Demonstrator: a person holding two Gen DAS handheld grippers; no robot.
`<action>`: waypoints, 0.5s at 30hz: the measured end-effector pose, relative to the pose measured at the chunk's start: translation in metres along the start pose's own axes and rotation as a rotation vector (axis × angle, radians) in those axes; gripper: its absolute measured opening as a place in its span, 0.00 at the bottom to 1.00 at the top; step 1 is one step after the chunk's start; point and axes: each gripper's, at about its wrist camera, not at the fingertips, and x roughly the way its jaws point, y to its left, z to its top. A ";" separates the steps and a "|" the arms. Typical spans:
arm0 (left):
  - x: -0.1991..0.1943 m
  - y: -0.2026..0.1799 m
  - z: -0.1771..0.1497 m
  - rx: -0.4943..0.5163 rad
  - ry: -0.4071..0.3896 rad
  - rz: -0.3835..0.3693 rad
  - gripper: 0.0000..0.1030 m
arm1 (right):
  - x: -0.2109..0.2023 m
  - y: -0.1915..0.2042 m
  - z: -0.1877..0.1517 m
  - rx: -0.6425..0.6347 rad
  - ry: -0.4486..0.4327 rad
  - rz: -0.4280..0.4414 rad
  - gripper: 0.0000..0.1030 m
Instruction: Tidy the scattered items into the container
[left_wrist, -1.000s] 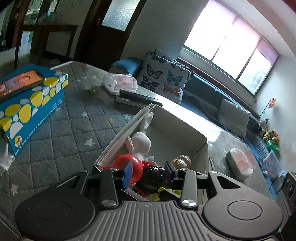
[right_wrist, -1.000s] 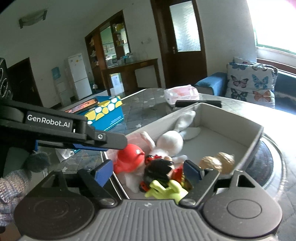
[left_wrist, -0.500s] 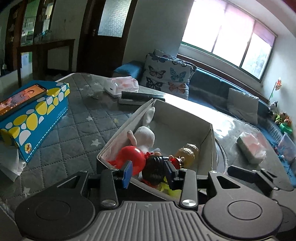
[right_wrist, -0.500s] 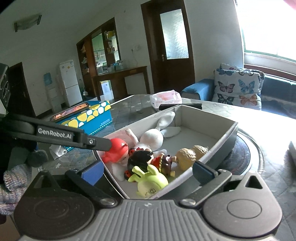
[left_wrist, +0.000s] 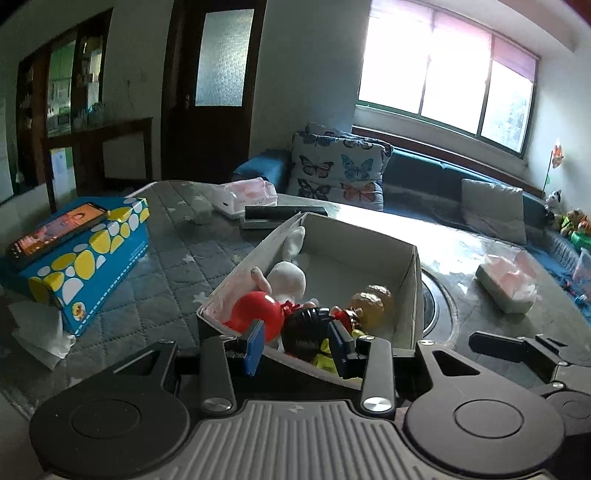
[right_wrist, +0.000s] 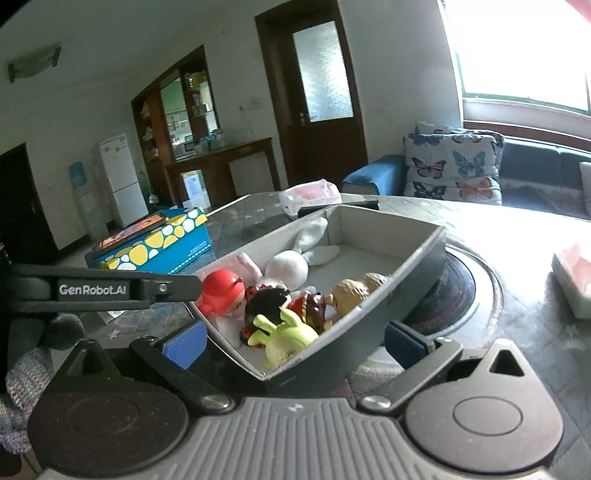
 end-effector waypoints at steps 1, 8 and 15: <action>-0.002 -0.001 -0.002 0.003 0.002 -0.001 0.39 | -0.002 0.000 -0.002 -0.001 -0.004 -0.004 1.00; -0.011 -0.006 -0.017 0.017 0.007 0.001 0.39 | -0.016 0.003 -0.013 -0.008 -0.024 -0.038 1.00; -0.015 -0.006 -0.031 0.017 0.023 0.009 0.39 | -0.028 0.009 -0.028 -0.028 -0.049 -0.061 1.00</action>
